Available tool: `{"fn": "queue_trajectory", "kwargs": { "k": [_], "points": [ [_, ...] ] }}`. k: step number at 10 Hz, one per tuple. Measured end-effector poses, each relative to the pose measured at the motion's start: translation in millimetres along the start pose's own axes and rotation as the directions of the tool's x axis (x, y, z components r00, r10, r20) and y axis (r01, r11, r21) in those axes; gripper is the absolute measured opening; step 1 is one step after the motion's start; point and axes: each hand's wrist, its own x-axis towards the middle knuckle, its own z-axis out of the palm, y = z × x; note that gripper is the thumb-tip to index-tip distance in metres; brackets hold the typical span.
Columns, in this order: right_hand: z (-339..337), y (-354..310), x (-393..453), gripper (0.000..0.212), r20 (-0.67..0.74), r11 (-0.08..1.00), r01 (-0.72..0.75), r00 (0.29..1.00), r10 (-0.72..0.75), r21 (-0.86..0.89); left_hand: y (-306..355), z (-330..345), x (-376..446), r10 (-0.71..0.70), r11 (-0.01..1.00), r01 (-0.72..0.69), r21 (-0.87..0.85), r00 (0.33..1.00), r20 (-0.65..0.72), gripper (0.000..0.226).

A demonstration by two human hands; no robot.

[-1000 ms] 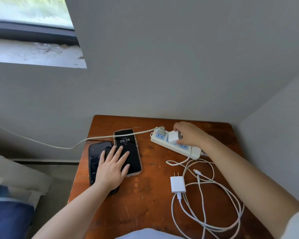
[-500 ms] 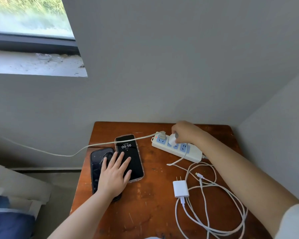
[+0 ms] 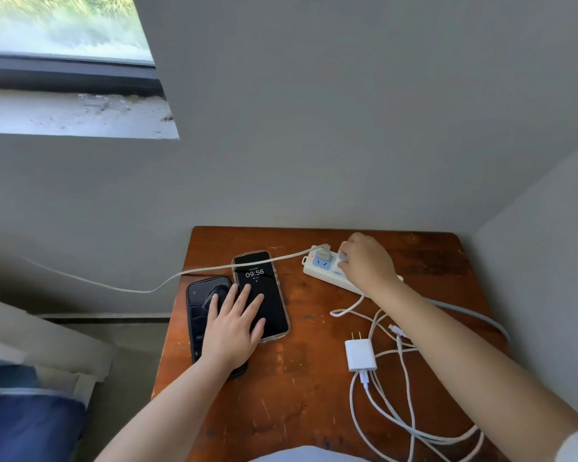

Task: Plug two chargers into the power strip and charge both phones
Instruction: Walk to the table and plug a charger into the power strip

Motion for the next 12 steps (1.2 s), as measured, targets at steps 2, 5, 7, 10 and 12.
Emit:
{"fn": "queue_trajectory", "kwargs": {
  "k": [2, 5, 7, 10, 12],
  "points": [
    [14.3, -2.3, -17.3, 0.025, -0.043, 0.998, 0.050, 0.998, -0.051, -0.023, -1.3, 2.0, 1.0, 0.013, 1.000, -0.013, -0.011, 1.000, -0.017, 0.049],
    [0.5, 1.2, -2.8, 0.031, 0.092, 0.999, -0.030, 0.995, 0.032, -0.021, -1.8, 2.8, 1.4, 0.017, 1.000, -0.017, -0.012, 0.999, -0.036, 0.048],
    [-1.1, -4.6, 4.0, 0.043, 0.131, 0.996, -0.084, 0.988, 0.086, -0.023, -1.5, 2.2, 1.7, 0.025, 0.999, -0.027, -0.046, 0.998, -0.057, 0.048],
    [15.5, -2.8, -8.7, 0.031, 0.017, 0.996, 0.043, 0.999, -0.042, -0.077, -1.3, 2.9, 1.3, 0.017, 0.998, -0.021, -0.053, 0.997, -0.071, 0.047],
    [1.7, 2.3, 12.3, 0.029, 0.097, 0.992, 0.023, 0.995, -0.011, -0.123, -0.6, 2.4, 1.4, 0.017, 0.998, -0.021, -0.054, 0.998, -0.066, 0.047]
  ]
}}
